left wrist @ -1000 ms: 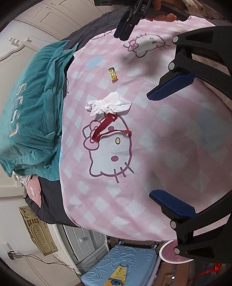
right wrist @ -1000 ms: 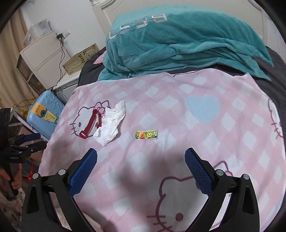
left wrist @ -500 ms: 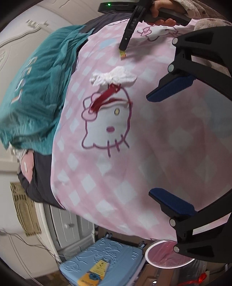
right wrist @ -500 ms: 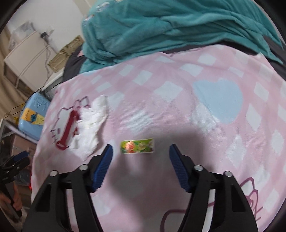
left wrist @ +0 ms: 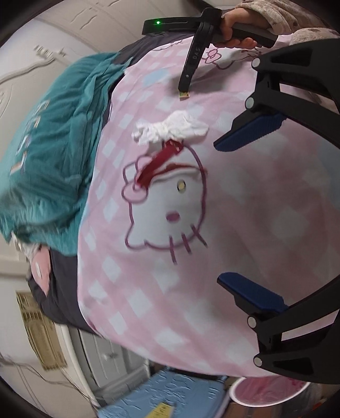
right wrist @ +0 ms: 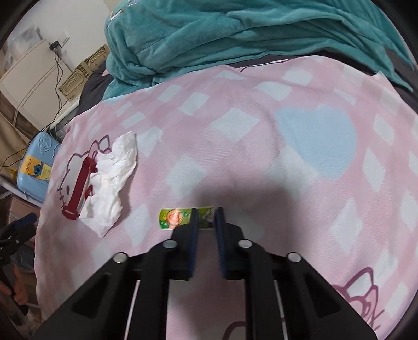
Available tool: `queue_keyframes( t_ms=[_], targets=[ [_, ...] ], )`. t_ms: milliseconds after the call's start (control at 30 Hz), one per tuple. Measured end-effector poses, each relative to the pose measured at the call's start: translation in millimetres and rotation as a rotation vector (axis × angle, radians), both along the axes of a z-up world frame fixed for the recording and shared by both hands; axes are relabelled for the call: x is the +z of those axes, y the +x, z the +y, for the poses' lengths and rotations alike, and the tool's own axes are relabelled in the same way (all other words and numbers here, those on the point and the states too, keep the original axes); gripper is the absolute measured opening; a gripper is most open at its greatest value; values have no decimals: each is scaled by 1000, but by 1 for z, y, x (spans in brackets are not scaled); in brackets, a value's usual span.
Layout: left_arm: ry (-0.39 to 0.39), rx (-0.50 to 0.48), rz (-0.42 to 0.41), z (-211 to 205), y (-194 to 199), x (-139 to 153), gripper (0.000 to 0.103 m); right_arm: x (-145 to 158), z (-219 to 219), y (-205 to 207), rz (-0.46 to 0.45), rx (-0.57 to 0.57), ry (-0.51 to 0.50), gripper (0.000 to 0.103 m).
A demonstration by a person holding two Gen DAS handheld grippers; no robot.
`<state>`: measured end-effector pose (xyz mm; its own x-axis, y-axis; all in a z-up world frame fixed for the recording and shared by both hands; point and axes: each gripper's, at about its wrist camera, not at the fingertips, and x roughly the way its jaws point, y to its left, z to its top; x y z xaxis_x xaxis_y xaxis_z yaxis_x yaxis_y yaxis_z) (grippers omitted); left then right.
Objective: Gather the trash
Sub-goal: 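Grasp the green candy wrapper with the right tool while the left tool grasps the red strap, then carry the candy wrapper and red strap over the wastebasket with both tools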
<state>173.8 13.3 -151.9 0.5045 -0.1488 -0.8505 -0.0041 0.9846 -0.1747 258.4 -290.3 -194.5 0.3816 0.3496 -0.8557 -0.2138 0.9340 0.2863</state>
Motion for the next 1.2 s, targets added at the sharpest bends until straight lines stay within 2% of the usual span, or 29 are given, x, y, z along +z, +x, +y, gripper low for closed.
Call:
queue_keyframes(
  t_ms=[167, 267, 433, 500, 567, 633, 700, 900, 1200],
  targets=[
    [-12, -64, -15, -21, 17, -4, 84, 14, -6, -12, -38, -36, 47, 0],
    [-15, -89, -19, -31, 31, -9, 76, 24, -17, -21, -50, -87, 90, 0],
    [-13, -97, 28, -36, 52, -29, 42, 28, -30, -38, -42, -100, 97, 0],
    [-17, -104, 65, -38, 58, -38, 35, 26, -33, -42, -33, -100, 90, 0],
    [-3, -112, 61, -41, 60, -42, 30, 24, -36, -46, -21, -105, 83, 0],
    [10, -117, 62, -44, 62, -43, 9, 23, -38, -48, -20, -111, 80, 0],
    [15, -99, 78, -44, 65, -44, 1, 24, -42, -52, -23, -128, 82, 0],
    [-41, -63, 79, -28, 56, -33, 1, 28, -57, -63, -21, -208, 155, 0],
    [-41, -54, 32, 1, 13, 8, 1, 56, -59, -91, -51, -215, 176, 0]
  ],
)
